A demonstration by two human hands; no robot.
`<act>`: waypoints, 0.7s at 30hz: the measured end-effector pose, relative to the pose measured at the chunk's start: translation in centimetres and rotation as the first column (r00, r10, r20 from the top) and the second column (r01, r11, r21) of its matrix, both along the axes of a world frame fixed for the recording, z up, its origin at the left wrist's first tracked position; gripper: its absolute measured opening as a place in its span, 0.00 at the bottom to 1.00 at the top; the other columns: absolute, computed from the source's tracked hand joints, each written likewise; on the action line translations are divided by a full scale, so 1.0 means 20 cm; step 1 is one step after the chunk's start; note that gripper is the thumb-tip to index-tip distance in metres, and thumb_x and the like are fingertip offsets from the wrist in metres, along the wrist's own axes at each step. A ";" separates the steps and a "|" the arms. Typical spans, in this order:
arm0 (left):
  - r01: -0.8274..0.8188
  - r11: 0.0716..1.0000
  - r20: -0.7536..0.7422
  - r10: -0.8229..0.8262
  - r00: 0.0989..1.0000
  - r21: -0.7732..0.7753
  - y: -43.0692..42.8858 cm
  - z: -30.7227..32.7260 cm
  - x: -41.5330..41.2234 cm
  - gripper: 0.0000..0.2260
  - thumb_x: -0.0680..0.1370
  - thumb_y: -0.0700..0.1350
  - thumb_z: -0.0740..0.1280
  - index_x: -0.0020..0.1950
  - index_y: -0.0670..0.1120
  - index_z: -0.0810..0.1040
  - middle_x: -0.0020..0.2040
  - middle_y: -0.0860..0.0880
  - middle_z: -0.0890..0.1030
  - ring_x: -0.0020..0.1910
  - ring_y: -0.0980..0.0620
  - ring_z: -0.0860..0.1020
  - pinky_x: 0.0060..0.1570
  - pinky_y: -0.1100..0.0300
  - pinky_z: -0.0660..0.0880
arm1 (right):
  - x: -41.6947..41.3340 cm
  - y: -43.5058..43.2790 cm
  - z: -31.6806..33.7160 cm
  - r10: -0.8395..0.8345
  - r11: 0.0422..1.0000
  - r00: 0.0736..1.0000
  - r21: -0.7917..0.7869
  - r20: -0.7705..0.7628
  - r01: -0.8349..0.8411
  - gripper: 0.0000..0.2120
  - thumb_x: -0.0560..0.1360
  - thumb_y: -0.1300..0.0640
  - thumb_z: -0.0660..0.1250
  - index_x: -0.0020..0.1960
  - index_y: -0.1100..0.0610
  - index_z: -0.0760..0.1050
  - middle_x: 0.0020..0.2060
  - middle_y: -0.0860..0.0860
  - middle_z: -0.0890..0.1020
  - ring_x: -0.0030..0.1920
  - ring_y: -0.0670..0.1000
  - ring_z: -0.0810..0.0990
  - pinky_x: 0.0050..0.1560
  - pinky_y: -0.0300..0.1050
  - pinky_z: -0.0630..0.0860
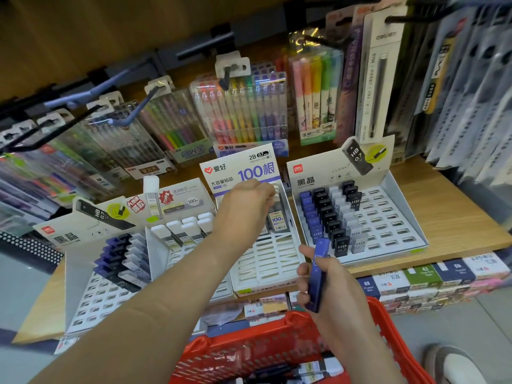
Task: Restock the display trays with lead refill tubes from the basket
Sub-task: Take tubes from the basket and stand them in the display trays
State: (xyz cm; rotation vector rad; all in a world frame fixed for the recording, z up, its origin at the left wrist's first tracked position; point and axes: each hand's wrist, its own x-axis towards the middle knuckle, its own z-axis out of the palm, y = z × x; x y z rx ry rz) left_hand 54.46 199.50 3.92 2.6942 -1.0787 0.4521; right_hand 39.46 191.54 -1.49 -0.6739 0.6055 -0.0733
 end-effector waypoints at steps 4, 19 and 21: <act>-0.034 0.984 -0.125 0.012 0.992 -0.174 0.00 0.03 -0.10 0.07 0.78 0.43 0.66 0.51 0.44 0.83 0.47 0.48 0.80 0.48 0.48 0.77 0.48 0.55 0.74 | -0.02 0.00 0.02 0.107 0.994 0.988 -0.028 0.111 -0.104 0.16 0.79 0.48 0.59 0.63 0.51 0.76 0.34 0.56 0.77 0.28 0.50 0.72 0.27 0.42 0.67; -0.529 0.658 -0.811 -0.227 0.540 -0.536 0.20 0.05 -0.36 0.10 0.74 0.35 0.70 0.46 0.50 0.82 0.34 0.45 0.82 0.34 0.50 0.78 0.44 0.54 0.77 | -0.05 -0.06 0.05 -0.005 0.996 0.983 -0.084 0.184 0.021 0.08 0.71 0.63 0.69 0.49 0.62 0.81 0.38 0.58 0.82 0.31 0.47 0.74 0.28 0.36 0.71; -0.538 0.653 -0.811 -0.212 0.546 -0.533 0.21 0.04 -0.40 0.11 0.74 0.35 0.69 0.48 0.51 0.83 0.34 0.44 0.81 0.35 0.50 0.77 0.44 0.55 0.78 | -0.05 -0.06 0.05 -0.051 0.986 0.982 -0.146 0.181 0.078 0.07 0.70 0.60 0.70 0.47 0.61 0.81 0.38 0.58 0.82 0.31 0.47 0.75 0.30 0.37 0.71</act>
